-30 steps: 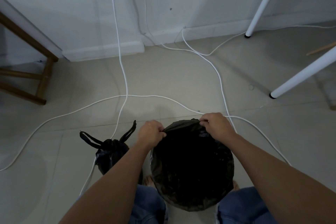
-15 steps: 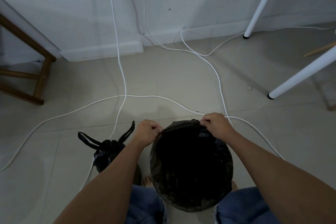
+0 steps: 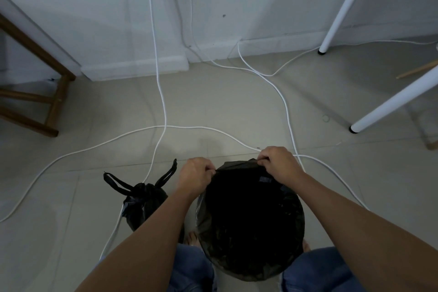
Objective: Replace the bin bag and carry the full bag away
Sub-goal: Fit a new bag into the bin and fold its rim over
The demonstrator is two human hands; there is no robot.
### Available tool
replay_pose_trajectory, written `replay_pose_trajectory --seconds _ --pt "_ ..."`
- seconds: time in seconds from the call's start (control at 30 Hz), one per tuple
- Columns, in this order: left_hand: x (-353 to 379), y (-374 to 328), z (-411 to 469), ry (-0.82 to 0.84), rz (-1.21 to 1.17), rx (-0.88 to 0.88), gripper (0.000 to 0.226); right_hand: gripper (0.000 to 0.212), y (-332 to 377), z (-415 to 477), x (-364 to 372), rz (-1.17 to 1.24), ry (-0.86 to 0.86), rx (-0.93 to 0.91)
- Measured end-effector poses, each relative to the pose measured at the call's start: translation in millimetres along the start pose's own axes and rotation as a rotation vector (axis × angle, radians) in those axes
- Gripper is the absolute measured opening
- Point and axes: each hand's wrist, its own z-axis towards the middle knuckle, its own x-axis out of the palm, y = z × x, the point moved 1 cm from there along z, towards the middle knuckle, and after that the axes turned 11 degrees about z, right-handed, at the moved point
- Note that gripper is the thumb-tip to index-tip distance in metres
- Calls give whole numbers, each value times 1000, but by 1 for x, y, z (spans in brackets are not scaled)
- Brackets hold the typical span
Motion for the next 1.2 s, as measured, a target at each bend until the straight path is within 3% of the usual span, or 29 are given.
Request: replay_pose_trajectory --seconds 0.13,0.23,0.5,0.63,0.73,0.9,1.03,1.2 --pt "2 0 -3 16 -6 7 23 32 0 -2 -5 -29 90 3" --pt "3 -5 -4 -13 65 66 13 14 0 1 -1 -130 66 -14" --pt "5 0 -9 -33 -157 -51 9 2 -8 2 -6 143 85 16" --pt "6 1 -9 -23 -138 -72 8 25 -13 2 -8 122 177 46" --pt "6 -2 -9 -18 -97 -77 9 18 -16 2 -8 -25 120 7" --pt "8 -2 -11 -41 -81 -98 10 12 -17 -2 -10 -72 61 -33" --pt "9 2 -11 -26 -137 -70 12 7 -22 1 -10 56 42 -34" --pt "14 15 1 71 -327 -100 14 6 -36 10 -13 315 158 100"
